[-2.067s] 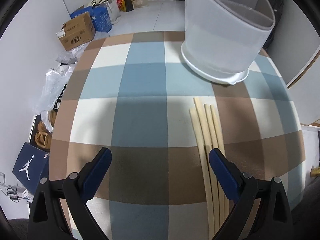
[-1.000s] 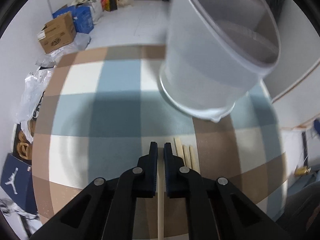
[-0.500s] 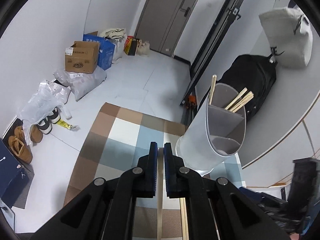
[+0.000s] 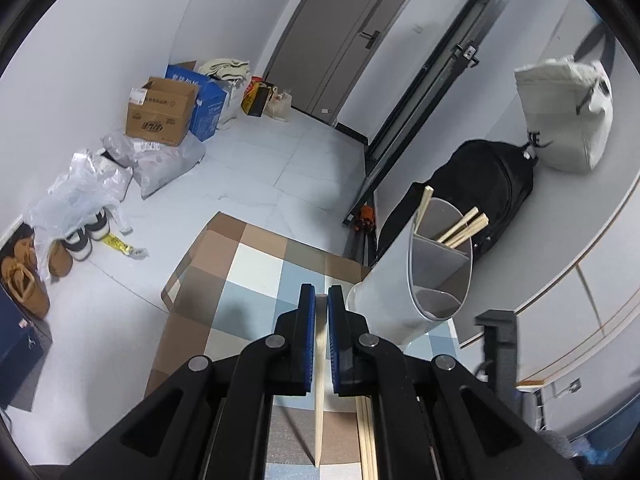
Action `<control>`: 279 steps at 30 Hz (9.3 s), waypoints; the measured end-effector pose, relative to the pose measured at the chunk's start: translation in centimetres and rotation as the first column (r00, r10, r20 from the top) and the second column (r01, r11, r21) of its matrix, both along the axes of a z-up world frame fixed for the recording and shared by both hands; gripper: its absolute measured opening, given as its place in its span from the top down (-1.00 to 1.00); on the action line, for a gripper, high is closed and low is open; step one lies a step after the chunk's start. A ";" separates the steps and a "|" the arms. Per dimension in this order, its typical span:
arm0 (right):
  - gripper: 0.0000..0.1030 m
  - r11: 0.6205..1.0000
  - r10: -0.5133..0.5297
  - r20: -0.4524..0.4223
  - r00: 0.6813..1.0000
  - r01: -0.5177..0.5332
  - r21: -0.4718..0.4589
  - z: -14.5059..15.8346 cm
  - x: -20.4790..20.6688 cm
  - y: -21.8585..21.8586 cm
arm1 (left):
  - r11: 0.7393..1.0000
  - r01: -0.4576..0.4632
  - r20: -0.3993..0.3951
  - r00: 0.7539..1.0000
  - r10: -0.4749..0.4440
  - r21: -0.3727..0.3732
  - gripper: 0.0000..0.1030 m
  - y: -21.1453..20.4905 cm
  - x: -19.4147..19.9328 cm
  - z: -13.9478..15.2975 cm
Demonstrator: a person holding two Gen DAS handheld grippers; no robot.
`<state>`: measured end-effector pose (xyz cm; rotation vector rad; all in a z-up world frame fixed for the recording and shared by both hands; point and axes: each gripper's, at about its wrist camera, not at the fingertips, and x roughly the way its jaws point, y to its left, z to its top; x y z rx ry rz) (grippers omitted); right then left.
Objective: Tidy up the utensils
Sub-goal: 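Close the left gripper on a chopstick while the right gripper grasps another, then lift both held chopsticks up off the table, then raise both held chopsticks over the holder opening, then lower both chopsticks into the holder and open both grippers, then lower the right gripper onto the last loose chopsticks and close it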
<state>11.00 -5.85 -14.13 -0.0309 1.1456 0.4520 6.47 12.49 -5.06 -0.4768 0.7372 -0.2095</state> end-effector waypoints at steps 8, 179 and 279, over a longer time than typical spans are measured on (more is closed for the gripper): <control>0.50 0.993 0.019 0.025 1.000 -0.016 -0.115 -1.2 1.2 2.1 | 0.999 0.001 -0.007 1.000 -0.001 -0.044 0.96 1.3 -0.3 -0.2; 0.90 0.934 -0.224 0.392 0.892 0.082 0.348 22.1 9.8 -11.0 | 0.982 -0.032 0.591 0.802 -0.087 0.187 1.00 -11.3 12.9 8.6; 0.74 0.985 -0.158 0.060 0.986 0.161 -0.054 -2.3 1.7 -2.0 | 0.978 -0.079 -0.172 0.979 0.113 0.195 -0.74 -0.7 -1.2 -6.0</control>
